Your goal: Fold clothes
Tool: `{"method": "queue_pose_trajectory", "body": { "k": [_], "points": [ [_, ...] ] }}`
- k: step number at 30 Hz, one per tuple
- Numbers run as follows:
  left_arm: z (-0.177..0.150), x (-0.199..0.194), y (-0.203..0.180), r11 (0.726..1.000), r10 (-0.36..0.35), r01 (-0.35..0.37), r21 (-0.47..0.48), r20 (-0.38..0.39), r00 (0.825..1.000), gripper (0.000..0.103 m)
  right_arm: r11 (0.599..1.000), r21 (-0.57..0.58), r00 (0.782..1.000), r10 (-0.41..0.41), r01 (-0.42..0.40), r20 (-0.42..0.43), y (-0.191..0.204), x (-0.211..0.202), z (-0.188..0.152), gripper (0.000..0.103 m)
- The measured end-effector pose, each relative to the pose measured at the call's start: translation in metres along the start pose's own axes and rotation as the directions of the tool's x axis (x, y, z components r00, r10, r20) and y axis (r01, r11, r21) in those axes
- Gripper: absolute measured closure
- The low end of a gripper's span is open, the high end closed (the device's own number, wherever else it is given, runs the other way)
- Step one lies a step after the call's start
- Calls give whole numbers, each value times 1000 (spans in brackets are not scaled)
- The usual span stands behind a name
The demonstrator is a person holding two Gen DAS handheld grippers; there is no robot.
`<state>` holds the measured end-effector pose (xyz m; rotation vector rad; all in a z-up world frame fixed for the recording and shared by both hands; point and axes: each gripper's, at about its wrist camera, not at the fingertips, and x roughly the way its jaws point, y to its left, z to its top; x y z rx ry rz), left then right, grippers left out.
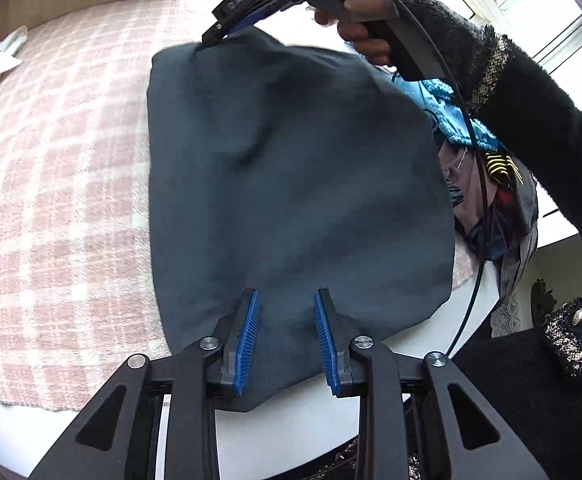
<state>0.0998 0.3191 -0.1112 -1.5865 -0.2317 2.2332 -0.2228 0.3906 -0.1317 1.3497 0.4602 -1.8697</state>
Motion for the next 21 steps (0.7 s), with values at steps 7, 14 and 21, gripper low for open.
{"method": "queue_pose_trajectory", "body": {
  "k": [7,14,21],
  "points": [
    [23,9,-36,989,-100,99,110,3,995,76,992,88,996,85,-88,40,-16,-72,-103,70],
    [34,72,-103,942,-221,240,234,-107,969,76,988,151,999,34,-33,-4,-34,-68,-167,70],
    [23,75,-138,919,-207,244,311,-148,967,76,955,296,999,-43,32,30,-81,-84,-162,64]
  ]
}}
